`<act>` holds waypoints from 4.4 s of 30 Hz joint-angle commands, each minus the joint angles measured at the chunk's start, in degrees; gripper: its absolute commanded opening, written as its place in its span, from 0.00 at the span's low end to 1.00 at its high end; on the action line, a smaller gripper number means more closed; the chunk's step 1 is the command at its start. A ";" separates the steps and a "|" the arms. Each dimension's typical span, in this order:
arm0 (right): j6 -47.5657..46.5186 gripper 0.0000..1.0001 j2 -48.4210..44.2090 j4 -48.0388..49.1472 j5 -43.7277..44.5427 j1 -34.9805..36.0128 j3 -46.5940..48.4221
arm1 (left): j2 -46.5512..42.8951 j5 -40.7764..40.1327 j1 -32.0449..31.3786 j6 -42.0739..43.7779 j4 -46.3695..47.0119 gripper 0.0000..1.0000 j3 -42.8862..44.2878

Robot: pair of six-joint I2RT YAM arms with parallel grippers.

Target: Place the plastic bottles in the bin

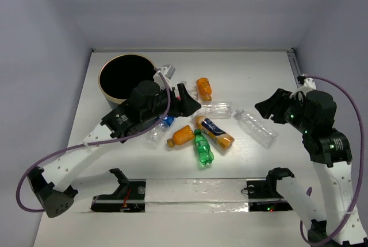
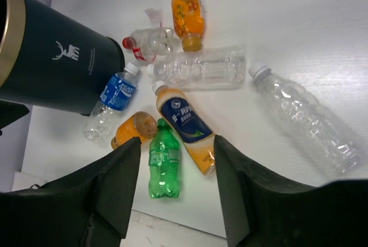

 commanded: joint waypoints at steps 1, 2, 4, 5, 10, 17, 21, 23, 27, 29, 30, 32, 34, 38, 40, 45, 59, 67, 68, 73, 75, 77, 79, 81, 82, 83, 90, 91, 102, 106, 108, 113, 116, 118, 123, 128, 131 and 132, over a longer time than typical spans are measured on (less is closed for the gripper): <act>-0.47 0.58 -0.78 2.04 -3.00 0.40 -2.08 | -2.93 -0.32 -0.11 -0.36 -0.67 0.64 -2.28; -0.30 0.43 -0.61 2.48 -3.96 0.40 -2.60 | -4.07 -1.28 -0.11 -0.10 -2.42 0.64 -3.24; -0.21 0.21 -0.43 2.92 -5.19 0.40 -3.04 | -5.30 -2.43 -0.11 0.34 -4.54 0.62 -4.21; -0.04 0.11 -0.35 3.44 -5.81 0.40 -3.22 | -5.83 -3.04 -0.11 0.43 -5.85 0.55 -4.83; 0.14 0.00 -0.87 5.73 -11.69 0.92 -6.29 | -7.16 -9.36 -0.11 0.52 -13.76 0.13 -7.03; 3.92 0.00 -3.94 10.29 -12.06 7.86 -12.36 | -1.63 -21.04 -0.11 -0.01 -22.64 0.01 -5.72; 6.82 0.00 -5.53 12.50 -10.56 13.22 -16.48 | 2.77 -24.14 -0.11 0.43 -23.36 0.28 -5.45; 7.17 0.00 -6.14 12.85 -10.47 13.76 -17.46 | 4.88 -24.93 -0.11 0.78 -22.75 0.39 -5.54; 7.00 0.00 -7.90 13.47 -10.91 13.76 -19.13 | 7.17 -26.51 -0.11 3.06 -18.79 0.51 -7.12; 6.91 0.00 -8.08 13.55 -11.70 14.28 -19.92 | 8.92 -27.48 -0.11 4.11 -16.95 0.56 -7.73; 6.91 0.00 -8.25 13.99 -11.88 14.29 -20.27 | 9.62 -28.09 -0.11 4.47 -16.42 0.58 -8.00; 7.08 0.04 -8.87 14.26 -12.23 14.29 -21.15 | 11.47 -28.36 -0.11 5.17 -14.84 0.59 -8.26; 7.44 0.15 -9.48 14.70 -12.49 14.29 -21.59 | 12.70 -29.50 -0.11 5.70 -13.61 0.61 -8.79; 8.58 0.36 -10.54 16.01 -13.28 14.82 -23.43 | 14.81 -32.92 0.42 6.58 -10.71 0.64 -9.23; 9.46 0.44 -10.89 17.15 -13.90 14.82 -24.84 | 16.30 -34.33 0.42 7.11 -9.83 0.65 -9.40; 11.56 0.53 -11.68 20.67 -14.34 15.34 -27.21 | 19.12 -38.82 0.42 7.99 -7.45 0.65 -9.75; 14.29 0.73 -11.25 24.89 -13.55 17.54 -35.39 | 27.82 -41.29 0.42 10.36 -2.09 0.66 -12.30; 13.77 0.85 -7.12 26.03 -10.74 21.49 -36.01 | 32.39 -39.00 0.42 10.19 -1.38 0.70 -11.61; 13.85 0.86 -6.50 26.21 -10.21 22.71 -35.92 | 32.39 -38.39 0.42 10.10 -0.95 0.70 -11.43; 14.64 0.87 -1.68 28.23 -6.62 27.11 -34.87 | 31.78 -36.01 0.42 8.52 -1.29 0.56 -10.73; 14.30 0.87 0.26 28.41 -5.29 29.14 -33.81 | 30.99 -35.66 0.42 8.34 -2.61 0.40 -9.94; 14.03 0.86 3.50 28.49 -3.53 30.37 -33.20 | 28.71 -35.48 0.42 8.08 -4.19 0.34 -8.44; 13.59 0.86 5.71 28.84 -2.22 32.21 -32.49 | 25.38 -34.70 0.42 7.38 -5.42 0.30 -6.61; 13.33 0.87 8.77 29.11 -1.42 33.62 -31.79 | 23.00 -33.73 0.42 6.94 -7.18 0.28 -5.37; 13.24 0.88 9.67 29.20 -0.46 35.10 -31.09 | 20.73 -33.38 0.42 6.67 -7.88 0.27 -3.97; 13.15 0.89 10.63 29.20 0.16 35.82 -30.65 | 19.57 -32.85 -0.19 5.97 -9.11 0.26 -3.26; 13.24 0.97 16.87 29.55 3.85 40.30 -27.05 | 9.64 -29.25 -2.83 3.77 -12.37 0.26 4.03; 13.15 0.97 18.71 29.46 4.64 40.83 -26.52 | 7.54 -29.24 -2.83 3.68 -12.81 0.26 6.83; 12.19 0.95 30.24 29.81 8.86 44.44 -23.17 | 5.76 -34.88 7.94 12.38 -16.94 0.30 29.79; 12.18 0.93 32.17 30.43 9.39 44.96 -23.17 | 5.32 -29.25 18.75 14.75 -13.43 0.31 25.86; 12.27 0.92 32.70 30.86 9.66 44.96 -23.44 | 5.41 -28.63 21.15 15.81 -11.76 0.31 23.92; 13.06 0.84 33.49 31.13 10.97 45.49 -23.79 | 5.76 -27.22 28.18 16.34 -8.86 0.45 18.11; 13.68 0.86 33.49 32.01 10.28 45.49 -24.58 | 5.50 -26.61 29.77 16.16 -7.89 0.57 15.57; 13.85 0.89 34.02 32.63 9.83 46.02 -24.76 | 5.24 -25.11 30.57 15.90 -7.54 0.66 14.42; 14.38 0.88 36.65 34.73 8.25 46.55 -24.67 | 3.66 -21.17 30.57 15.28 -8.50 0.74 14.41; 15.26 0.51 36.66 35.09 8.77 47.07 -24.14 | 0.67 -17.21 30.57 14.06 -12.54 0.71 15.65; 15.52 0.39 32.80 32.63 11.49 47.07 -22.57 | -2.67 -13.08 30.04 12.30 -14.12 0.61 13.64; 15.35 0.39 31.48 29.75 12.20 47.07 -21.69 | -3.63 -10.02 30.04 10.90 -14.21 0.52 12.67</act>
